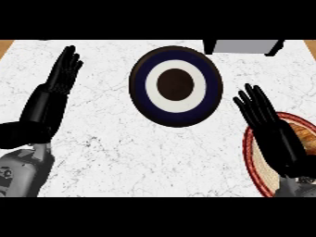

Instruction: Pick the cupcake from the placemat and place it in the plate

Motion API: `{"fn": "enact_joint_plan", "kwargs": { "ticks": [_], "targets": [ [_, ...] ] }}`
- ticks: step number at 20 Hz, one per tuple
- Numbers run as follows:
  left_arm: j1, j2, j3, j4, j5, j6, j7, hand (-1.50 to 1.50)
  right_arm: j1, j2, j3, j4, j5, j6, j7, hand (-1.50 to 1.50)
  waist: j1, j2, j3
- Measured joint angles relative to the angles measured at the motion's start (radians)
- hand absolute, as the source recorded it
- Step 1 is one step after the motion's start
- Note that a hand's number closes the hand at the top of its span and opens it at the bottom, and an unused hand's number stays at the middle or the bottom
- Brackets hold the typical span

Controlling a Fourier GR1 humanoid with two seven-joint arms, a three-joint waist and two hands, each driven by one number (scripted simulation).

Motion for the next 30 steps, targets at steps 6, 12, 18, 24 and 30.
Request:
{"fn": "enact_joint_plan", "kwargs": {
  "ticks": [6,12,18,24,30],
  "targets": [
    [0.170,-0.018,0.018,0.096,0.028,0.036,0.113,0.00,-0.008,-0.170,-0.254,0.009,0.031,-0.083,-0.003,1.50,-0.049,0.020,0.000],
    [0.278,-0.073,0.005,0.173,0.078,0.039,0.177,0.00,0.063,-0.331,-0.494,0.155,0.214,-0.297,-0.013,-1.50,-0.078,0.031,-0.002],
    [0.280,-0.098,0.006,0.210,0.093,0.013,0.165,0.00,0.191,-0.304,-0.648,0.180,0.197,-0.295,-0.164,-1.50,-0.055,0.018,0.006],
    [0.287,-0.102,0.003,0.195,0.092,-0.001,0.178,0.00,0.314,-0.410,-0.662,0.109,0.254,-0.203,-0.073,-1.50,-0.043,0.016,0.005],
    [0.288,-0.106,0.009,0.212,0.091,-0.011,0.152,0.00,0.399,-0.552,-0.591,0.003,0.335,-0.084,0.105,-1.50,-0.039,0.016,0.005]
  ]
}}
